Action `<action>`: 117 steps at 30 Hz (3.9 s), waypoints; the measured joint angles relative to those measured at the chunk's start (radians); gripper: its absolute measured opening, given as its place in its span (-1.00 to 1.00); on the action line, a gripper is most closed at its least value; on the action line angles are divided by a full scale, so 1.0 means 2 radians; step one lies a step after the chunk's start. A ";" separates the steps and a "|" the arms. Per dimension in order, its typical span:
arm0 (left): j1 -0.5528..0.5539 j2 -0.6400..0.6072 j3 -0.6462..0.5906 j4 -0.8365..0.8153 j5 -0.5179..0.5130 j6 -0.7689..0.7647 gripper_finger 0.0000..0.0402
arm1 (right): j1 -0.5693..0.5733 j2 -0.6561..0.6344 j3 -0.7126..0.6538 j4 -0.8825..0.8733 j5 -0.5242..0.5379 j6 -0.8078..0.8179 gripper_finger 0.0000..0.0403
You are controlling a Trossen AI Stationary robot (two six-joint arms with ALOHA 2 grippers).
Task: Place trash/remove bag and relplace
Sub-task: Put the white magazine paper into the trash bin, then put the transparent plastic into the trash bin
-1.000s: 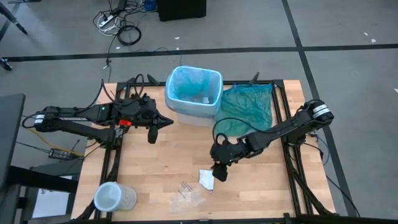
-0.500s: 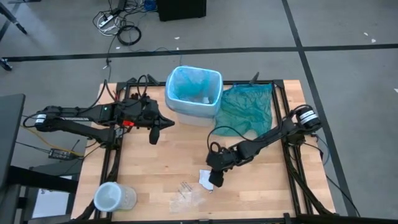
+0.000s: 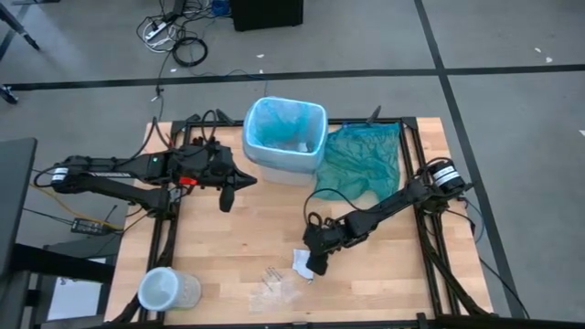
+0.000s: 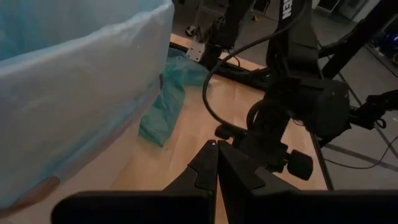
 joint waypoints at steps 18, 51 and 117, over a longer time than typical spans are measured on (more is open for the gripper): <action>0.000 0.000 0.000 -0.003 -0.005 0.013 -0.90 | 0.000 -0.029 0.020 -0.018 -0.002 0.009 -1.00; 0.000 0.000 0.000 -0.007 -0.005 0.025 -0.90 | -0.200 -0.126 0.480 -0.332 0.201 -0.346 -1.00; -0.235 0.248 -0.097 0.131 0.147 -0.132 -0.86 | 0.071 -0.255 0.267 -0.681 0.092 0.087 -0.07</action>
